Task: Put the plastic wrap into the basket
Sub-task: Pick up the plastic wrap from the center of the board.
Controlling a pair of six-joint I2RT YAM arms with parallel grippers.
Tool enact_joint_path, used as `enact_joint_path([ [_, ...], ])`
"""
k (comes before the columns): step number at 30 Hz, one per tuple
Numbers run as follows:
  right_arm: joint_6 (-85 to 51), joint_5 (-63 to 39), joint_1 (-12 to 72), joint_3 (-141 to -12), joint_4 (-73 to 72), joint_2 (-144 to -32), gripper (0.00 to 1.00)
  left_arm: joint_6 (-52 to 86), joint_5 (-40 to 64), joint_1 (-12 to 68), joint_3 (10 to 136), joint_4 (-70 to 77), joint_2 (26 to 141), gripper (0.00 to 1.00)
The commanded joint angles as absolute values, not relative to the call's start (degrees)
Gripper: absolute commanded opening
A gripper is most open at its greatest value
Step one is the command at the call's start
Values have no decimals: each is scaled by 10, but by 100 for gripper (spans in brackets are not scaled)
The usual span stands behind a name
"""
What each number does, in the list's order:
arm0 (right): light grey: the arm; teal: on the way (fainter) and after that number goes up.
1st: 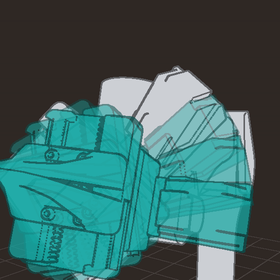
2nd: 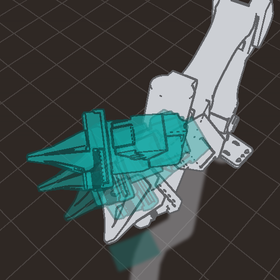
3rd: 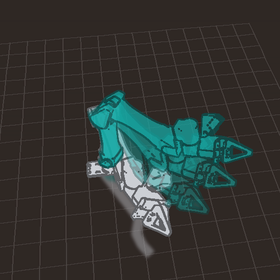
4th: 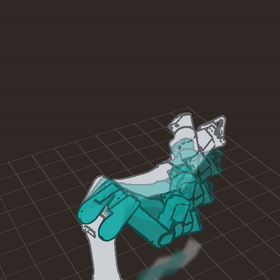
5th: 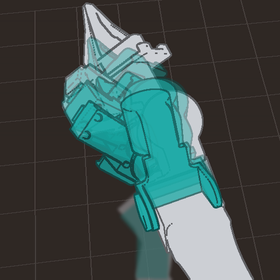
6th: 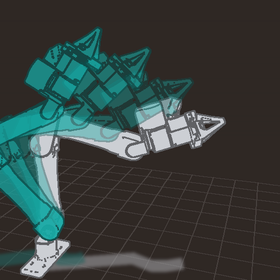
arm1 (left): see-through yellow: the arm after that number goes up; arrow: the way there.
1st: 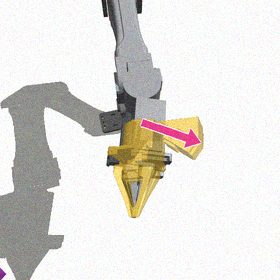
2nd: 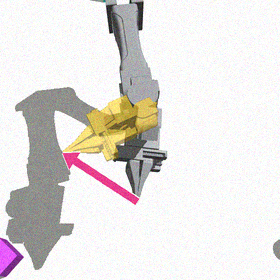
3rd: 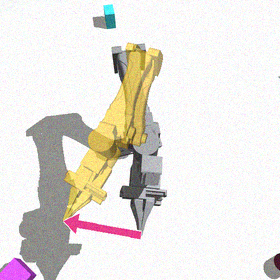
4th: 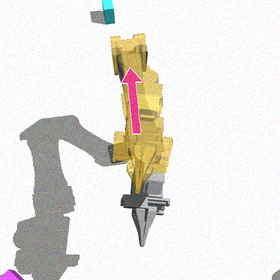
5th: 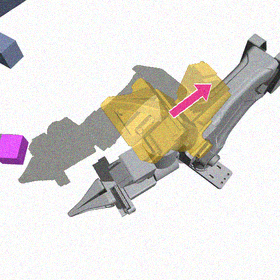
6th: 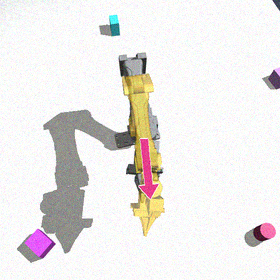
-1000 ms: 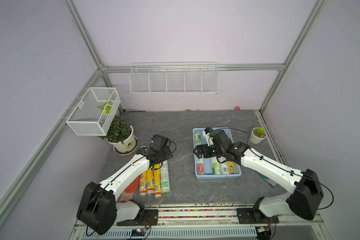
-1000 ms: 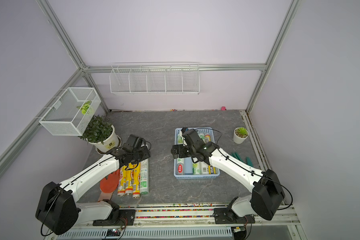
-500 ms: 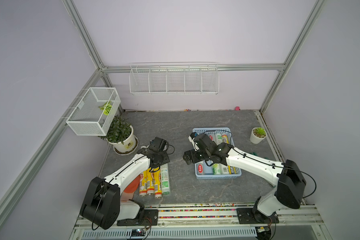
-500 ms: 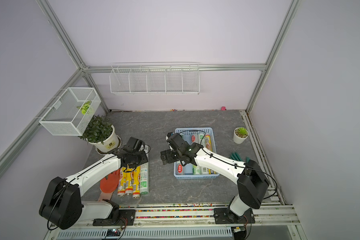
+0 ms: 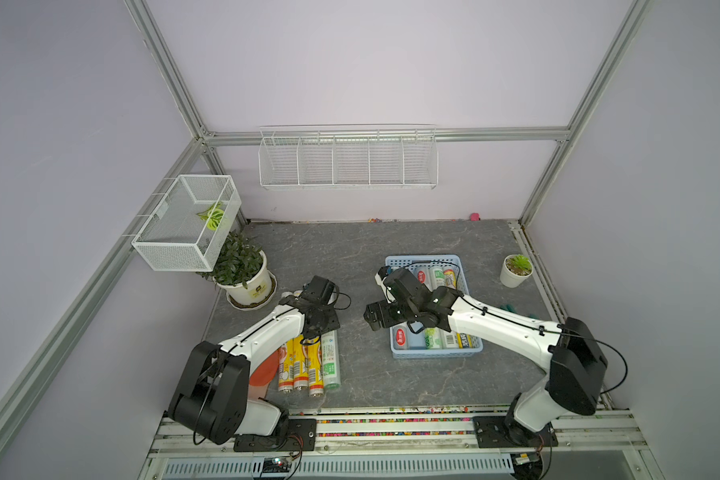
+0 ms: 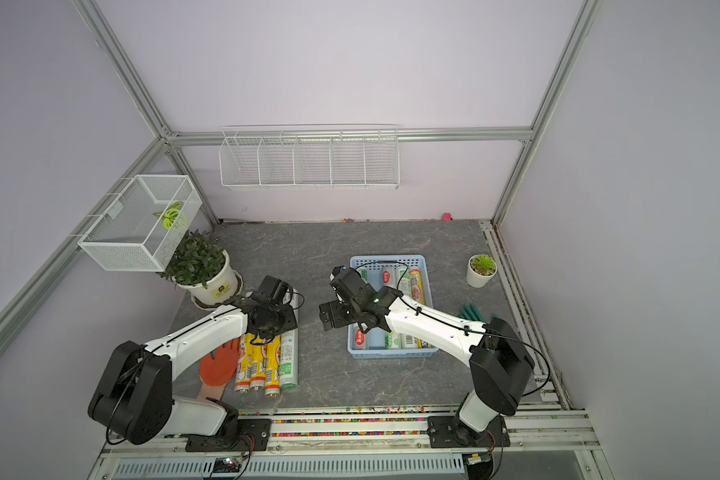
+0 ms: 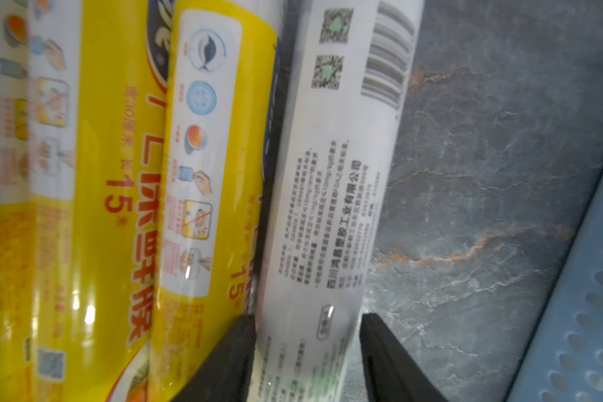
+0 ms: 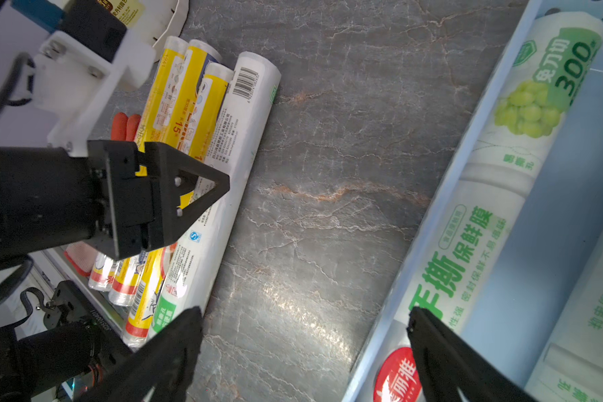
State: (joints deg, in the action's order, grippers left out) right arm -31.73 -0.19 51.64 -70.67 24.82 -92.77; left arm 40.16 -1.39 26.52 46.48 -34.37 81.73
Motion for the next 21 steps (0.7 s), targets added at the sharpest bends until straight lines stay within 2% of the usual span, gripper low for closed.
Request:
enact_joint_path([
  [1, -323, 1, 519, -719, 244, -940, 97, 393, -10, 265, 470, -345, 833, 54],
  [21, -332, -30, 519, -734, 231, -974, 97, 386, 6, 265, 474, -345, 884, 63],
])
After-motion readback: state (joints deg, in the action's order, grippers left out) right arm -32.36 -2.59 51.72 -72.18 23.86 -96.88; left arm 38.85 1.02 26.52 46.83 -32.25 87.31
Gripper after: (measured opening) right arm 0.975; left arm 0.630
